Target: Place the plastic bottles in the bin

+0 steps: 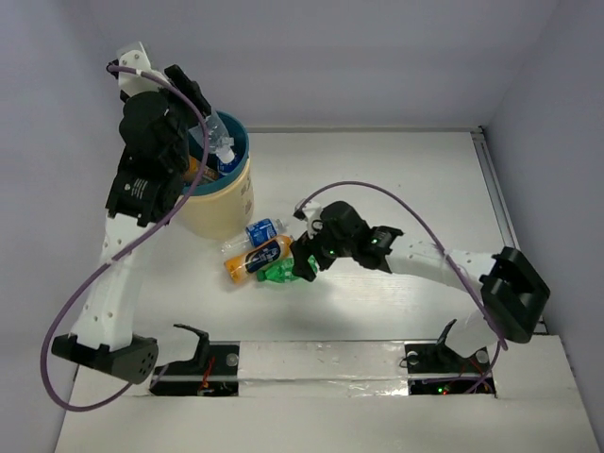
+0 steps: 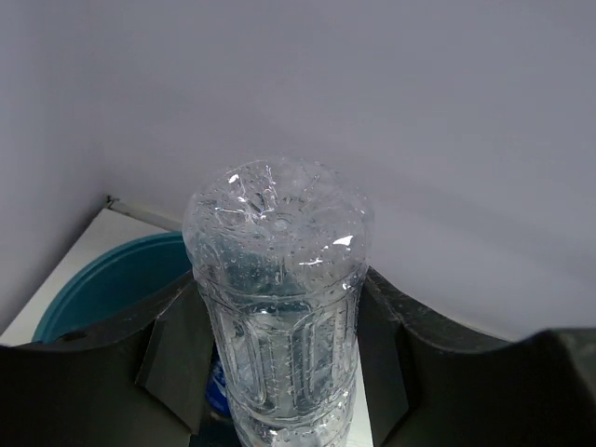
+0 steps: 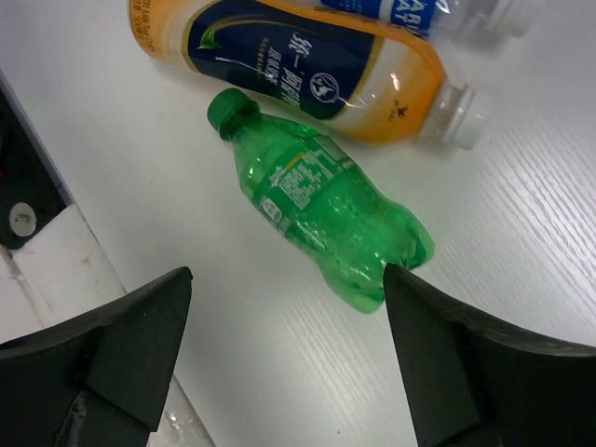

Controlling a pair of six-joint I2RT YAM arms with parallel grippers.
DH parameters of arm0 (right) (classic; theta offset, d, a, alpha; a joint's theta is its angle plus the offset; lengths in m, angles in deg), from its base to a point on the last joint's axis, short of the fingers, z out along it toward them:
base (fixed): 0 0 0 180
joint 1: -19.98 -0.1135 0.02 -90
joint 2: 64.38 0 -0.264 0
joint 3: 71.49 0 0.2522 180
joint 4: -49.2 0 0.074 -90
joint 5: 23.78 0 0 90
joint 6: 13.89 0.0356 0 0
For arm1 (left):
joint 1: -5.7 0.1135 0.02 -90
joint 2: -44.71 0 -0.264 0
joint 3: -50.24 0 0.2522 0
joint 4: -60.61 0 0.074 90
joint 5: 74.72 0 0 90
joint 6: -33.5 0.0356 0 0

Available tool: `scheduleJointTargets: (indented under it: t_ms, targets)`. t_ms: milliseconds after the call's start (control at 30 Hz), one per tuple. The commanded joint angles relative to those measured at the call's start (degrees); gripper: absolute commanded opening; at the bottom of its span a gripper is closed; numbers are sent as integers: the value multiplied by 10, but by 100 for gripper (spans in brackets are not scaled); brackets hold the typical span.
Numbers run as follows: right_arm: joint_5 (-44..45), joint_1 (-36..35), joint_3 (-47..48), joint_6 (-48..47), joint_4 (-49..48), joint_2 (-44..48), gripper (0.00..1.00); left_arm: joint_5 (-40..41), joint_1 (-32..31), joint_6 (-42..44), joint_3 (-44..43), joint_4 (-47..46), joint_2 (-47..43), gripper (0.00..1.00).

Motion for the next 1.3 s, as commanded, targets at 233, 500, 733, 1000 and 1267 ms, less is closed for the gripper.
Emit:
scheduleJointTargets:
  t_ms: [233, 500, 733, 1000, 1267]
  targets:
    - [117, -47, 131, -110, 79, -127, 94, 15, 76, 16, 30, -76, 43, 47]
    - [134, -70, 177, -134, 115, -191, 94, 68, 76, 57, 145, -162, 23, 50]
    - [131, -90, 190, -132, 132, -219, 92, 54, 76, 43, 178, -159, 21, 90]
    - [112, -100, 135, -98, 106, -194, 62, -40, 76, -5, 167, -112, -24, 97]
    - [94, -106, 87, -63, 96, -25, 46, -258, 76, -45, 204, -71, -105, 85]
